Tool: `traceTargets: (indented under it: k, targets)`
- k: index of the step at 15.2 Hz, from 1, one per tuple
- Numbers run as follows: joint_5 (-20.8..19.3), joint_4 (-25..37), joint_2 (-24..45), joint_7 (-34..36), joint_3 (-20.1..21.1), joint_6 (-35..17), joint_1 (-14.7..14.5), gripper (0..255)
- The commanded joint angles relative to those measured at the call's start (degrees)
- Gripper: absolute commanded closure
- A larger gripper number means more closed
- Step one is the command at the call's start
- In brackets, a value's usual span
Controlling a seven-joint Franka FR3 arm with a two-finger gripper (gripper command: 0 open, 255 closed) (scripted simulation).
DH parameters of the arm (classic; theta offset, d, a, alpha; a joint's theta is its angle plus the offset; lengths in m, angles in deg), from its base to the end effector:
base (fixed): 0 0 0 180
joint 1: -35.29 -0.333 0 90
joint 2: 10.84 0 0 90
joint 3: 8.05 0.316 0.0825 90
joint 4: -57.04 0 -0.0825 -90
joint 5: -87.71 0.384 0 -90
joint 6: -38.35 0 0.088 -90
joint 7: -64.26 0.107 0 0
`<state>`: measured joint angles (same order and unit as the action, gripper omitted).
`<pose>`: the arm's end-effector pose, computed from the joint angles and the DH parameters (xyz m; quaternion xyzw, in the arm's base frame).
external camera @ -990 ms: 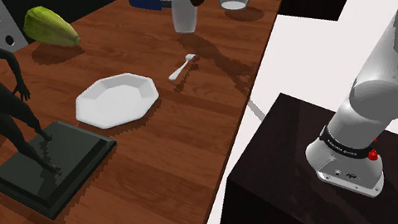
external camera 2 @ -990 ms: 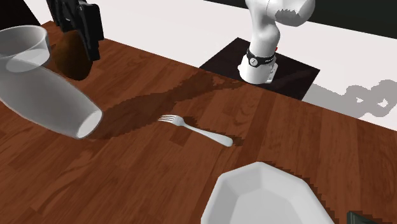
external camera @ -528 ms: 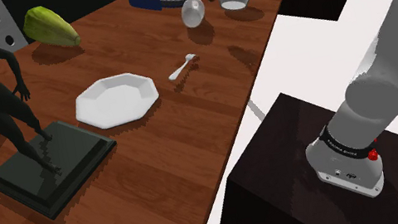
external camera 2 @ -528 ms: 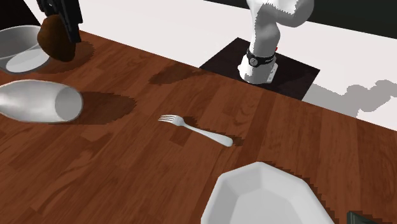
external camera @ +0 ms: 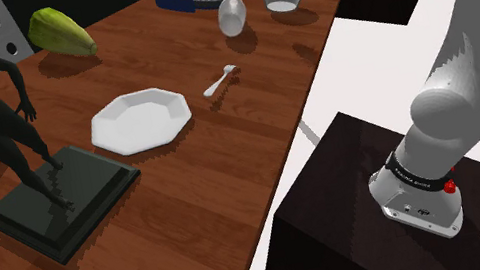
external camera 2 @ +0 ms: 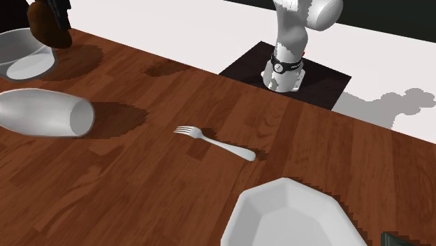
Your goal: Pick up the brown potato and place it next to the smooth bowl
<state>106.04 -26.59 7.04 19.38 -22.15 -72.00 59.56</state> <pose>0.5529 -0.3813 0.5276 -0.9896 -0.0219 -0.1384 0.0334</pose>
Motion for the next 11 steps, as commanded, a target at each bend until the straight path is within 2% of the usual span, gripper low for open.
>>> traceTargets:
  k: [1,11]
  targets:
    - [0.63,1.54,1.49,-1.30,-0.23,0.42,1.03,255]
    - [1.59,-5.27,2.04,-3.25,0.13,-6.71,0.70,255]
